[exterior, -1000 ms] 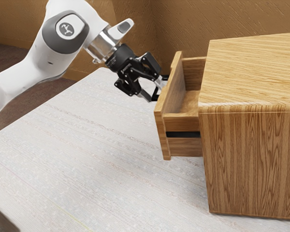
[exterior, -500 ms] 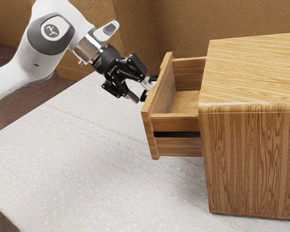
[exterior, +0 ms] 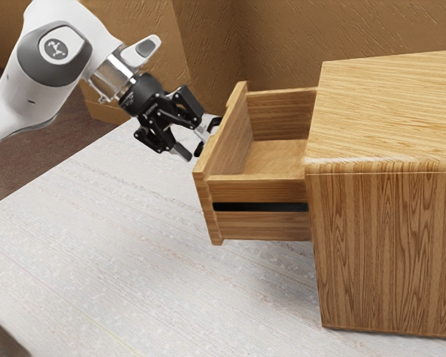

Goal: Pull the drawer handle with one arm to open the drawer

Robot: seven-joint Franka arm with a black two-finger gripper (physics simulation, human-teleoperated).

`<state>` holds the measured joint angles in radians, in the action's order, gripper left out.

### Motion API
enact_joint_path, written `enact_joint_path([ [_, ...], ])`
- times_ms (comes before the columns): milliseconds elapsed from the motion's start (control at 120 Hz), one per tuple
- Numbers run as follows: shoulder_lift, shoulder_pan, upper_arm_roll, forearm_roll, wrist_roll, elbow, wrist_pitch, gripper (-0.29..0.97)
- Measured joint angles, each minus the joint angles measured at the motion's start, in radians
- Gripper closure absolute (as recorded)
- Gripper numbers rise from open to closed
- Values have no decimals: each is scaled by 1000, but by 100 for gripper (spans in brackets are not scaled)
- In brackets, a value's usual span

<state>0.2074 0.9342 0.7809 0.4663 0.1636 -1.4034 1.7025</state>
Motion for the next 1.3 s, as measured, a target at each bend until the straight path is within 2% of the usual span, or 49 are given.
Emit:
enact_joint_path([
  [250, -16, 99, 55, -1, -17, -23, -8, 31],
  [400, -21, 119, 82, -41, -24, -33, 26, 31],
  [592, -20, 224, 154, -55, -32, -48, 39, 31],
  [692, -18, 334, 243, -56, -36, -70, 42, 30],
  [783, -17, 373, 266, -57, -39, -76, 43, 30],
  [1100, -13, 386, 279, -53, -53, -60, 33, 18],
  [1250, -11, 384, 290, -55, -56, 123, -41, 13],
  [1300, -10, 324, 259, -116, -57, 229, -92, 10],
])
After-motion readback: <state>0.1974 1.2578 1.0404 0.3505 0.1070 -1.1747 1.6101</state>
